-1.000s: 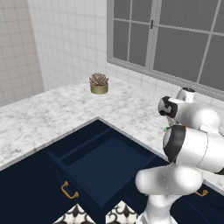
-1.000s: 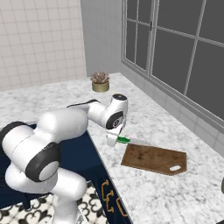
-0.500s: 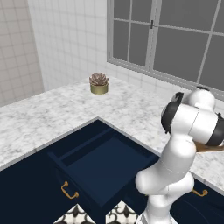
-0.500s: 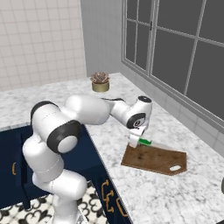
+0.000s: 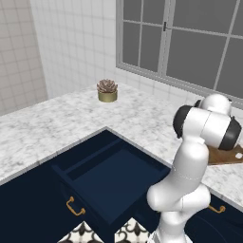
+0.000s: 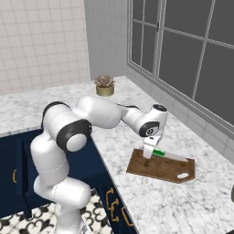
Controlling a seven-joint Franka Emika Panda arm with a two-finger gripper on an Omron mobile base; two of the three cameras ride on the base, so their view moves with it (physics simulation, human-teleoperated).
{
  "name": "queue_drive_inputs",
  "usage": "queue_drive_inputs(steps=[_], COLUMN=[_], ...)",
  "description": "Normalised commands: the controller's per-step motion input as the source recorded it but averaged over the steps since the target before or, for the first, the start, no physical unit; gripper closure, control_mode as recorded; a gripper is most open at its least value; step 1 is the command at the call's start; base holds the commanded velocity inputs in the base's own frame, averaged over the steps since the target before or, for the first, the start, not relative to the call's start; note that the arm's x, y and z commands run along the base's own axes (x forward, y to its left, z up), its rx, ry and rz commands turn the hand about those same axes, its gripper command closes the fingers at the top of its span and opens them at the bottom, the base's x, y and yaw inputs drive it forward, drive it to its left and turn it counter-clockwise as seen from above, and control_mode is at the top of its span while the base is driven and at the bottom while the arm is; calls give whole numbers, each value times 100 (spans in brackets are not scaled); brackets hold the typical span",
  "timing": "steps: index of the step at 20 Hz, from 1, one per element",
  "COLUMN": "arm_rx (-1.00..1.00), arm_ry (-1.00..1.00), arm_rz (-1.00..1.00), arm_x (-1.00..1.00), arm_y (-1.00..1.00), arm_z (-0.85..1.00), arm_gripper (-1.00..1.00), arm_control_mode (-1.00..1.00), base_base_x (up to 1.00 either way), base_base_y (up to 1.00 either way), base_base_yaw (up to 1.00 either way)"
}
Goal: Pick up the knife from the drawer and place it on the cutting board. Then place the meat from the plate to the cutting board.
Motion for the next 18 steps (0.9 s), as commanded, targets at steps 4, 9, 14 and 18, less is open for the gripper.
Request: queue_drive_inputs(steps=[4,9,14,18], arm_rx=[-6,-1,0,0], arm_ry=[-1,3,0,0], arm_rz=[11,4,0,0], arm_x=[6,0,0,1], arm_y=[-1,0,0,0], arm_z=[-36,-22,-4,0], arm_gripper=[100,100,100,-100], arm_control_mode=[-100,-100,-100,-100], base_base_x=[0,0,0,0], base_base_y=[0,0,0,0], base_base_yaw=[0,0,0,0])
